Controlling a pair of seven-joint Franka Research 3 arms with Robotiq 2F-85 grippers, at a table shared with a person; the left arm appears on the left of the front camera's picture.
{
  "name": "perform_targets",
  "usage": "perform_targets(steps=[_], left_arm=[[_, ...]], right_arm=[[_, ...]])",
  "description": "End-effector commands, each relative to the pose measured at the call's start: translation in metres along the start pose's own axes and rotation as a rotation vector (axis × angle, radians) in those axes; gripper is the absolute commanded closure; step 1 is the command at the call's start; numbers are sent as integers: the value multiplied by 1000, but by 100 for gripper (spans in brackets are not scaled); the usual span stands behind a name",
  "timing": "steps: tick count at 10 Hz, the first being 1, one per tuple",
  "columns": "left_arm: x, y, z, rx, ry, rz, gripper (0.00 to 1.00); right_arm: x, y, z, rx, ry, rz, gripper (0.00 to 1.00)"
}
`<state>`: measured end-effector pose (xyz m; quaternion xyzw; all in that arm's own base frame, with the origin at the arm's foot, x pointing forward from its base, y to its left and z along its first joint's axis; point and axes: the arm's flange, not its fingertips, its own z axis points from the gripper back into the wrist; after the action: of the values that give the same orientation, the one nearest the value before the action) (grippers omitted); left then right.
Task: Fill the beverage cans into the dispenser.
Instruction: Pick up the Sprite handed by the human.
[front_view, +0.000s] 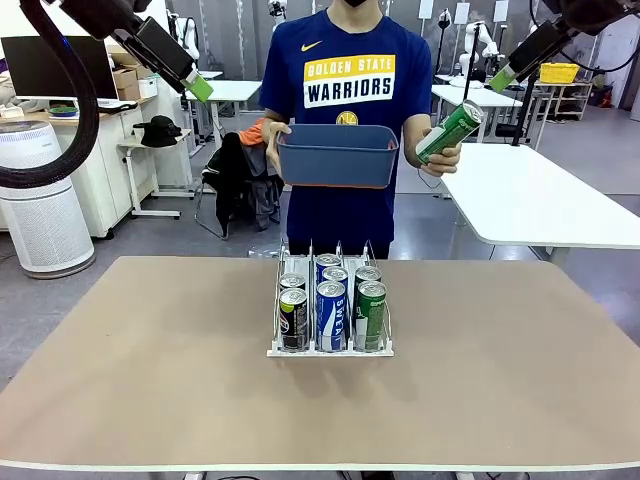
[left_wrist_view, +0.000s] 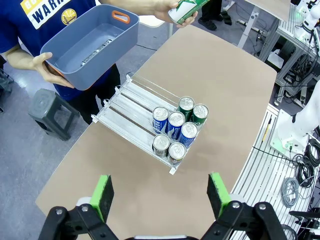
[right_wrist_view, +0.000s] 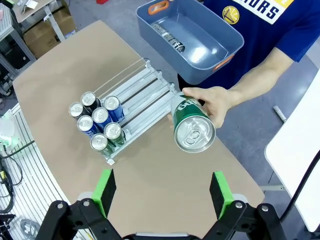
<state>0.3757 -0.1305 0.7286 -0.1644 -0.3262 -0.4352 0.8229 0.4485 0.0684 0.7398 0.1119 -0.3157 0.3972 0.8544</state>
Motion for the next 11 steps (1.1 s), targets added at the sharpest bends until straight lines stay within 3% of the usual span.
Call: perform_targets(steps=[1, 11], left_arm=[[-5, -2, -1, -12, -1, 17, 0], [-5, -2, -1, -12, -1, 17, 0]], right_arm=[[2, -16, -7, -1, 39, 14, 0], [-7, -47, -70, 83, -65, 15, 0]])
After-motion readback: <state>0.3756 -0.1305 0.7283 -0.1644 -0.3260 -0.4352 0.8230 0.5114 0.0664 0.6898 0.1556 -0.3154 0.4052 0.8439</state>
